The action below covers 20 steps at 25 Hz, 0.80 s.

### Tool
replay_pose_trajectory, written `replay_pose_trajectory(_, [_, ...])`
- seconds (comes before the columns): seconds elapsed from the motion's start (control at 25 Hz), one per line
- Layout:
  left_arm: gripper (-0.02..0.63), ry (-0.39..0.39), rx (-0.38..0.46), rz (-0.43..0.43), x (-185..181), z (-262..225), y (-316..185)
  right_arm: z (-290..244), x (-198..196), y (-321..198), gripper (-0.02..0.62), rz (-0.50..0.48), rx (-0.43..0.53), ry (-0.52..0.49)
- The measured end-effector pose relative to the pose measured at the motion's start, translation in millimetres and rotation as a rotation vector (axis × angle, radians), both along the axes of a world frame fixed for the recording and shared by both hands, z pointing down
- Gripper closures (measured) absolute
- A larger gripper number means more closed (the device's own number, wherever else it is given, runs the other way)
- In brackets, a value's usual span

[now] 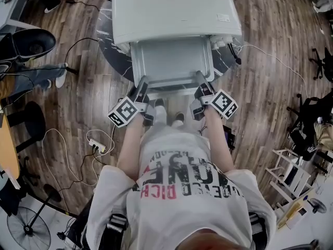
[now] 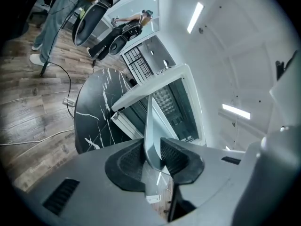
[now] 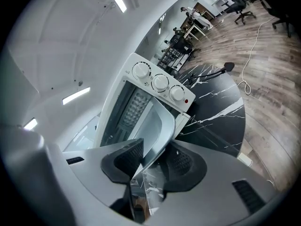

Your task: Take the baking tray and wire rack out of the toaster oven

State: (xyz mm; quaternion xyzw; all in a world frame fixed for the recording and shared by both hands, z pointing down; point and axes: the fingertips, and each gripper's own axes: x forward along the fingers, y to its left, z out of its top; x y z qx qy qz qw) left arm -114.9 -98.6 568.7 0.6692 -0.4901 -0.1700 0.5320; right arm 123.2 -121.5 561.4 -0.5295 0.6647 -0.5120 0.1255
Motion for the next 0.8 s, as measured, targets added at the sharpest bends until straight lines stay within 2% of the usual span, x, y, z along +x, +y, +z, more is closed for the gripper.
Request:
replay_pose_trajectory(0.24, [0.512,0.026,-0.012,-0.027,11.0,1.5,31.3,-6.1,9.9,21.8,0.463,-0.019,0.018,0.000])
replay_pose_trajectory(0.8, [0.514,0.020,0.058,-0.066,36.8,-19.8,98.2,-21.6,35.3,85.2,0.465,-0.049,0.061,-0.034])
